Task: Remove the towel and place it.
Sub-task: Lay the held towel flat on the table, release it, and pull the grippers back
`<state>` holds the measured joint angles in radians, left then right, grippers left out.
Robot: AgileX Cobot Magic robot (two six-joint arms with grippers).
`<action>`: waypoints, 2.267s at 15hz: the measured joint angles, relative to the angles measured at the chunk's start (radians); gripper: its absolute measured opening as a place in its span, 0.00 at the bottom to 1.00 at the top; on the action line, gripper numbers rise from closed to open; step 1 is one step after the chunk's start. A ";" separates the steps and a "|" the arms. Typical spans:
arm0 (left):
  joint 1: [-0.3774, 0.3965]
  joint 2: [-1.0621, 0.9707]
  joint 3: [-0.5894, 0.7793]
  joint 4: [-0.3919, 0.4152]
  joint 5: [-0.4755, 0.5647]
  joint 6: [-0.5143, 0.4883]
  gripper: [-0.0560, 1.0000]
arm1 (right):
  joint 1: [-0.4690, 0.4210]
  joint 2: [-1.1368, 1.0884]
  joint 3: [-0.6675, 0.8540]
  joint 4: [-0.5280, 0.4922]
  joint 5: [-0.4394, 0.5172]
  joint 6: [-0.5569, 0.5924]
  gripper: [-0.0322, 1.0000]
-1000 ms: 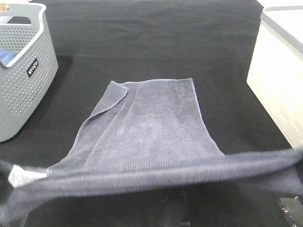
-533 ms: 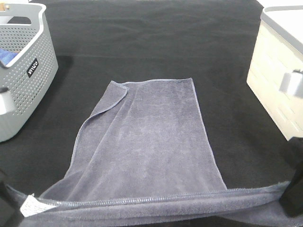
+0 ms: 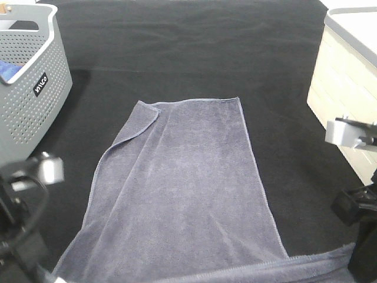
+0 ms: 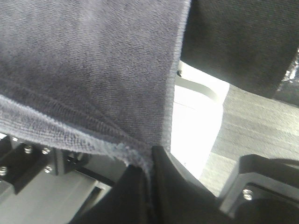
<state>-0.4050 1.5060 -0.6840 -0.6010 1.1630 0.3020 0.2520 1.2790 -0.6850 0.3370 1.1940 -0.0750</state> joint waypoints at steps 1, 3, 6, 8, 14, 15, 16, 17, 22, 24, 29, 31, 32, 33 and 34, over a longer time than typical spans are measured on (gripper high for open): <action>-0.035 0.023 -0.004 0.008 -0.001 -0.001 0.05 | 0.000 0.012 0.000 -0.001 0.002 -0.009 0.05; -0.090 0.056 -0.031 0.039 -0.009 -0.020 0.05 | -0.002 0.034 0.000 -0.001 0.009 -0.043 0.05; -0.143 0.090 -0.089 0.087 -0.005 -0.031 0.05 | -0.007 0.080 0.000 -0.001 0.012 -0.074 0.05; -0.209 0.140 -0.146 0.123 0.011 -0.037 0.05 | -0.009 0.130 0.000 0.018 0.003 -0.113 0.05; -0.323 0.240 -0.233 0.112 0.026 -0.038 0.05 | -0.009 0.192 0.000 0.106 -0.019 -0.180 0.05; -0.336 0.250 -0.250 0.108 0.026 -0.039 0.05 | -0.009 0.202 0.000 0.108 -0.020 -0.191 0.05; -0.345 0.263 -0.261 0.107 0.026 -0.039 0.05 | -0.009 0.210 0.000 0.121 -0.021 -0.202 0.05; -0.350 0.274 -0.270 0.105 0.027 -0.039 0.05 | -0.007 0.217 0.000 0.138 -0.027 -0.209 0.05; -0.350 0.282 -0.301 0.082 0.027 -0.054 0.05 | 0.131 0.240 0.000 0.168 -0.065 -0.219 0.05; -0.350 0.282 -0.302 0.075 0.027 -0.057 0.05 | 0.139 0.276 0.000 0.164 -0.071 -0.218 0.05; -0.350 0.282 -0.302 0.034 0.004 -0.057 0.07 | 0.139 0.278 0.000 0.164 -0.071 -0.217 0.23; -0.350 0.282 -0.302 0.002 -0.020 -0.057 0.27 | 0.139 0.278 0.000 0.164 -0.071 -0.195 0.52; -0.350 0.282 -0.302 -0.004 -0.024 -0.062 0.41 | 0.139 0.278 0.000 0.164 -0.071 -0.192 0.62; -0.350 0.282 -0.302 -0.005 -0.024 -0.069 0.46 | 0.139 0.278 0.000 0.162 -0.071 -0.191 0.66; -0.350 0.282 -0.302 -0.006 -0.024 -0.072 0.57 | 0.139 0.278 0.000 0.160 -0.071 -0.191 0.71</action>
<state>-0.7550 1.7880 -0.9860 -0.6070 1.1390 0.2300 0.3910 1.5570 -0.6850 0.4970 1.1230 -0.2660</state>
